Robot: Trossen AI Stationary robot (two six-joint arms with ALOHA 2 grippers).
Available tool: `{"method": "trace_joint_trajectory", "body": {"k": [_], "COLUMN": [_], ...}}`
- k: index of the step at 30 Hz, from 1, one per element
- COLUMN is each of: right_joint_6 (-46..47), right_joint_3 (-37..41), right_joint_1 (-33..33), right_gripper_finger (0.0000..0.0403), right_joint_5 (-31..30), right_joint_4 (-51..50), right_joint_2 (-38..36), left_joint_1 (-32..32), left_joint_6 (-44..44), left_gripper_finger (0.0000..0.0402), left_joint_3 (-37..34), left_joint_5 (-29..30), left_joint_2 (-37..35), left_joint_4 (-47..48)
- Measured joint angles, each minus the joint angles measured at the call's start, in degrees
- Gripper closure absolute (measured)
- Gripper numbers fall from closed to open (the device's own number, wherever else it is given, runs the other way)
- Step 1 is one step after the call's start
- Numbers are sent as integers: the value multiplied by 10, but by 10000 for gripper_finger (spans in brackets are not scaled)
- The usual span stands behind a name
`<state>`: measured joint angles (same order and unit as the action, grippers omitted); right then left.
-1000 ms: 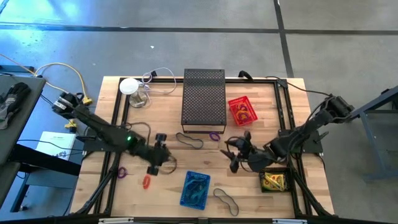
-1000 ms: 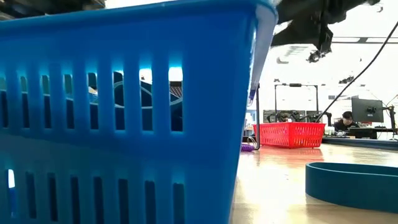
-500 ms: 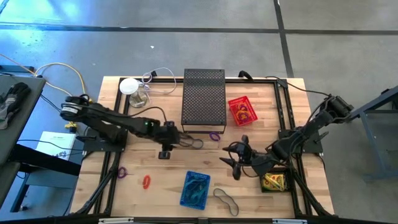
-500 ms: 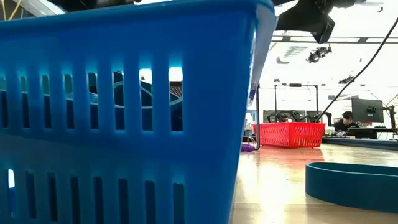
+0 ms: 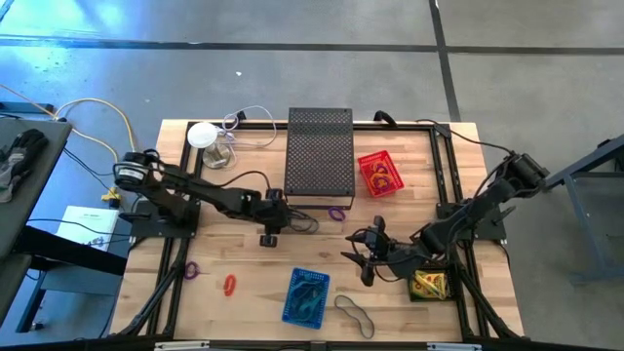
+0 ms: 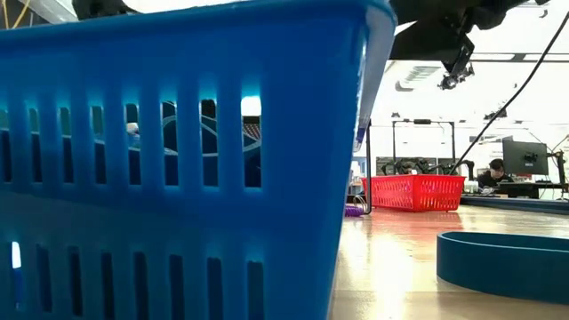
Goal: Pick & Place Office Desk Supplies
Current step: Put the blue rubber band into the blue bin
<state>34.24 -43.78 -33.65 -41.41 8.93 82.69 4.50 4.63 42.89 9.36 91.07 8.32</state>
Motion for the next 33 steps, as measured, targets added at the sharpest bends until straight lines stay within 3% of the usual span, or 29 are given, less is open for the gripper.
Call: {"method": "trace_joint_trajectory", "body": {"k": [13, 17, 22, 33], "right_joint_6": [-15, -15, -21, -82], "right_joint_3": [0, 0, 0, 0], "right_joint_1": [16, 16, 16, 13], "right_gripper_finger": [206, 206, 206, 206], "right_joint_5": [12, 12, 11, 70], "right_joint_4": [9, 10, 9, 45], "right_joint_2": [2, 2, 2, 11], "left_joint_1": [-11, 5, 35, 150], "left_joint_6": [-16, -36, -19, -25], "left_gripper_finger": [274, 317, 392, 400], "left_joint_3": [2, 2, 1, 19], "left_joint_5": [-1, 43, 55, 172], "left_joint_2": [34, 34, 24, -96], "left_joint_4": [-16, -20, -16, -51]}}
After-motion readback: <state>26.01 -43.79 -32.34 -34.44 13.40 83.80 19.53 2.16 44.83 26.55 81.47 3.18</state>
